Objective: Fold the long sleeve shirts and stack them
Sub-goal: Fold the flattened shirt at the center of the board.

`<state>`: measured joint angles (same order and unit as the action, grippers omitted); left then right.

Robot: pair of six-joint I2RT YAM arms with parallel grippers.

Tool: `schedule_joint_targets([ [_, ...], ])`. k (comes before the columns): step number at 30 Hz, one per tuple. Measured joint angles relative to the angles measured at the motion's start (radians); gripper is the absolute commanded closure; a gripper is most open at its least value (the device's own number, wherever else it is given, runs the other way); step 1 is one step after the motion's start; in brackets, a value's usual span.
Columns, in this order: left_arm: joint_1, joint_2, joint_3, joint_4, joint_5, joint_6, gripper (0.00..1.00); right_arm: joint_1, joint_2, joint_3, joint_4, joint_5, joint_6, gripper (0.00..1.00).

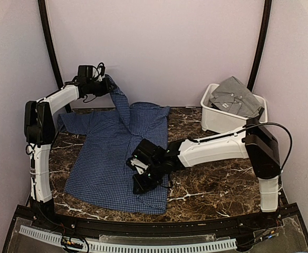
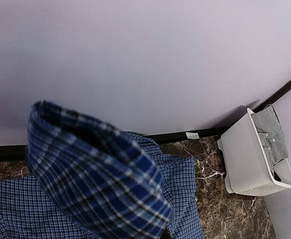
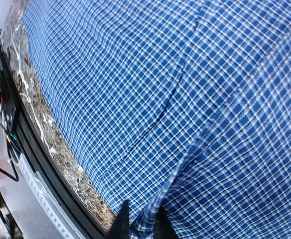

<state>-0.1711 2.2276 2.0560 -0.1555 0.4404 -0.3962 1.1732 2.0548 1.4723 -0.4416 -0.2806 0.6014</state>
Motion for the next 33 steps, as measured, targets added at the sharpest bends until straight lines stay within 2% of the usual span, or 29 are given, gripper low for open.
schedule_joint_targets([
  [4, 0.000, 0.000, -0.018, 0.003, 0.039, 0.012, 0.97, -0.018, -0.006, -0.007, 0.019, -0.009, -0.020, 0.46],
  [7, -0.001, -0.005, -0.051, 0.018, 0.084, 0.018, 0.96, -0.058, -0.037, -0.024, 0.037, -0.008, -0.032, 0.37],
  [13, -0.018, -0.032, -0.149, 0.029, 0.169, 0.036, 0.93, -0.203, -0.179, -0.048, 0.094, 0.042, -0.043, 0.35],
  [21, -0.105, -0.127, -0.270, -0.001, 0.274, 0.105, 0.92, -0.396, -0.348, -0.176, 0.184, 0.145, -0.039, 0.35],
  [33, -0.326, -0.284, -0.540, -0.204, 0.296, 0.238, 0.92, -0.422, -0.359, -0.295, 0.194, 0.196, -0.043, 0.33],
])
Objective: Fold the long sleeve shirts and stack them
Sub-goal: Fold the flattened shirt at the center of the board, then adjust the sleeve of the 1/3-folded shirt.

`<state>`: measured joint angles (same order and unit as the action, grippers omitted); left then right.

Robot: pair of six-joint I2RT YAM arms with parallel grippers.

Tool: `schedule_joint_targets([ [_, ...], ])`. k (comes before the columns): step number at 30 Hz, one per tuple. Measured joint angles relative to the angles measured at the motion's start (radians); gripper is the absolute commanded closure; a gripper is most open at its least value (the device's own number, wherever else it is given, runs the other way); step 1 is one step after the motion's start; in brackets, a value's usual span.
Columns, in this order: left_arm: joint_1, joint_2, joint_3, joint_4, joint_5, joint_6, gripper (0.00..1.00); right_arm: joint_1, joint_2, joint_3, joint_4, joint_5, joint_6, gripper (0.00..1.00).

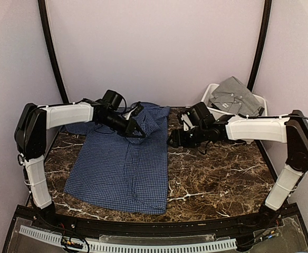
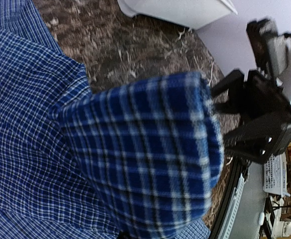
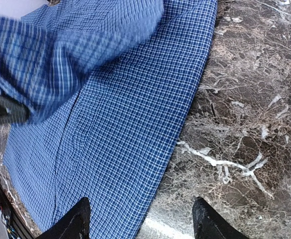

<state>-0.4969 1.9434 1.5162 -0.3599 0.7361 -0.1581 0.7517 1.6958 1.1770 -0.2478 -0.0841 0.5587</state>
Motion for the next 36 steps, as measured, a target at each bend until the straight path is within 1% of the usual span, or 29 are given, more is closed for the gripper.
schedule_joint_targets([
  [2, -0.029, -0.007, -0.028, -0.056, -0.017, 0.024, 0.88, 0.000, 0.000, 0.000, 0.000, 0.007, -0.001, 0.33],
  [4, -0.047, -0.011, -0.039, -0.112, -0.035, 0.049, 0.80, 0.000, 0.000, 0.000, 0.000, 0.012, -0.001, 0.32],
  [6, -0.067, -0.017, -0.046, -0.163, -0.060, 0.074, 0.69, 0.000, 0.002, 0.000, 0.000, 0.014, -0.001, 0.32],
  [7, -0.076, -0.021, -0.050, -0.183, -0.074, 0.088, 0.57, 0.000, 0.003, 0.000, 0.000, 0.014, -0.002, 0.32],
  [8, -0.085, -0.026, -0.055, -0.202, -0.092, 0.095, 0.53, 0.000, 0.005, 0.000, 0.000, 0.014, -0.002, 0.32],
  [9, -0.093, -0.030, -0.060, -0.214, -0.105, 0.106, 0.45, 0.000, 0.008, 0.000, 0.000, 0.014, -0.002, 0.32],
  [10, -0.103, -0.036, -0.069, -0.224, -0.120, 0.104, 0.41, 0.000, 0.011, 0.000, 0.000, 0.014, -0.002, 0.32],
  [11, -0.113, -0.044, -0.081, -0.227, -0.128, 0.107, 0.33, 0.000, 0.014, 0.000, 0.000, 0.013, -0.002, 0.32],
  [12, -0.120, -0.053, -0.095, -0.228, -0.132, 0.106, 0.29, 0.000, 0.018, 0.000, -0.001, 0.013, -0.003, 0.32],
  [16, -0.143, -0.121, -0.169, -0.214, -0.135, 0.083, 0.26, 0.000, 0.026, 0.001, -0.006, 0.012, -0.008, 0.32],
  [22, -0.148, -0.216, -0.232, -0.144, -0.176, 0.021, 0.35, 0.003, 0.031, 0.002, -0.014, 0.010, -0.016, 0.32],
  [27, -0.172, -0.210, -0.259, -0.120, -0.237, -0.014, 0.42, 0.032, 0.046, 0.021, -0.037, 0.030, -0.031, 0.35],
  [33, -0.270, -0.173, -0.262, -0.120, -0.338, -0.036, 0.43, 0.069, 0.057, 0.019, -0.045, 0.040, -0.031, 0.38],
  [36, -0.327, -0.153, -0.261, -0.120, -0.417, -0.041, 0.45, 0.069, 0.054, -0.002, -0.040, 0.066, -0.019, 0.38],
])
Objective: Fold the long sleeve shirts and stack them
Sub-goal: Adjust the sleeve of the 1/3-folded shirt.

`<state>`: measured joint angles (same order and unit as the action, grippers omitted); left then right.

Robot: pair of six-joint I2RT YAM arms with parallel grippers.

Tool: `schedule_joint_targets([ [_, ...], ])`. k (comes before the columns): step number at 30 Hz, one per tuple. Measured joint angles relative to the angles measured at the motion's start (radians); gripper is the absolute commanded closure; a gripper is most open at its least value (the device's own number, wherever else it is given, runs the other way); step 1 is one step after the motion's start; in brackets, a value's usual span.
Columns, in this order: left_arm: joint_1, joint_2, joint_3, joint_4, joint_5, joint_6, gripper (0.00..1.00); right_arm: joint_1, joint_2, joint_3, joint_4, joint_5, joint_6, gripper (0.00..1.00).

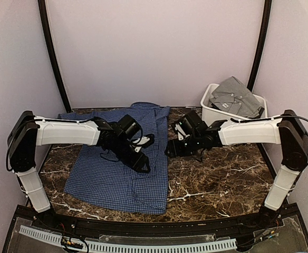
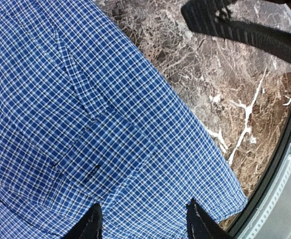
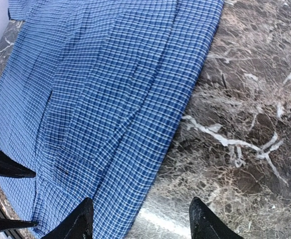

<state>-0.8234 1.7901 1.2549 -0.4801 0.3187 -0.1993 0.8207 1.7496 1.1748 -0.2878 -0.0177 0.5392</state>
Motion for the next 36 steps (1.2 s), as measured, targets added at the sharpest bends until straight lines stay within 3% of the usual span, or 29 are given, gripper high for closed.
schedule_joint_targets([
  [17, -0.166, 0.189, 0.162, -0.018, -0.348, -0.019, 0.57, -0.081, -0.180, -0.196, 0.031, 0.109, 0.074, 0.38],
  [29, -0.177, 0.234, 0.171, -0.027, -0.432, -0.003, 0.87, -0.084, -0.185, -0.222, 0.053, 0.108, 0.083, 0.38],
  [36, -0.179, 0.235, 0.198, -0.030, -0.422, 0.018, 0.75, -0.084, -0.185, -0.225, 0.060, 0.107, 0.083, 0.38],
])
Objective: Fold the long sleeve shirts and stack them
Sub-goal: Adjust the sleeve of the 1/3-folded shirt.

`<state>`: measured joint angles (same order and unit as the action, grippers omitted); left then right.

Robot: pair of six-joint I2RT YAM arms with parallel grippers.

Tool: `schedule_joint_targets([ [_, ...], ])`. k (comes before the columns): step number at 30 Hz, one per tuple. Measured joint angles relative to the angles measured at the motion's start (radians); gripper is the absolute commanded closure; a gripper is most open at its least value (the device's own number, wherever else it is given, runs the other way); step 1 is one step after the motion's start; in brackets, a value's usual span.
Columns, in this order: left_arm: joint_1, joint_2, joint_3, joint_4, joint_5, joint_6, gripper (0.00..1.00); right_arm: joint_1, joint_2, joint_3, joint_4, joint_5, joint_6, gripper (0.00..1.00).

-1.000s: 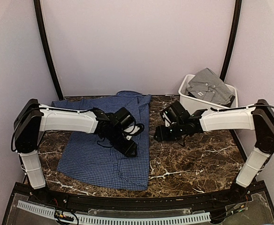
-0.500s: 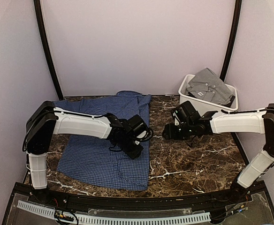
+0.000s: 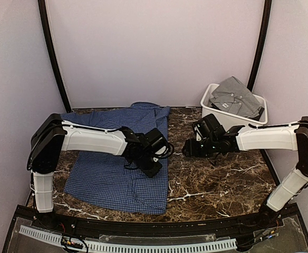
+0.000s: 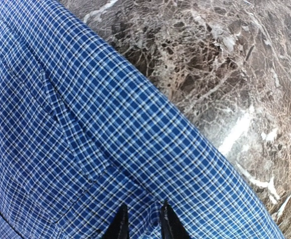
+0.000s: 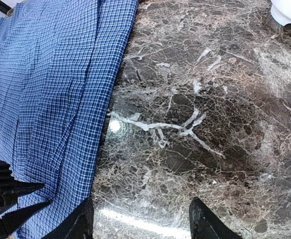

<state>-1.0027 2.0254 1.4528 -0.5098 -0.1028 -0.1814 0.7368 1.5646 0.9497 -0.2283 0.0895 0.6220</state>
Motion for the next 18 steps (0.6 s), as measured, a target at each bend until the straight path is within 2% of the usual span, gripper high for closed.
schedule_joint_targets([
  [5, -0.011, 0.000, 0.002, 0.000, 0.021, 0.006, 0.75, 0.000, 0.000, -0.005, 0.010, -0.004, 0.000, 0.38],
  [13, -0.016, 0.001, 0.002, 0.001, 0.022, 0.002, 0.81, 0.000, 0.000, -0.006, 0.020, -0.012, 0.000, 0.38],
  [18, -0.016, 0.004, 0.002, 0.001, 0.007, 0.002, 0.82, 0.000, 0.000, -0.006, 0.021, -0.015, 0.000, 0.38],
])
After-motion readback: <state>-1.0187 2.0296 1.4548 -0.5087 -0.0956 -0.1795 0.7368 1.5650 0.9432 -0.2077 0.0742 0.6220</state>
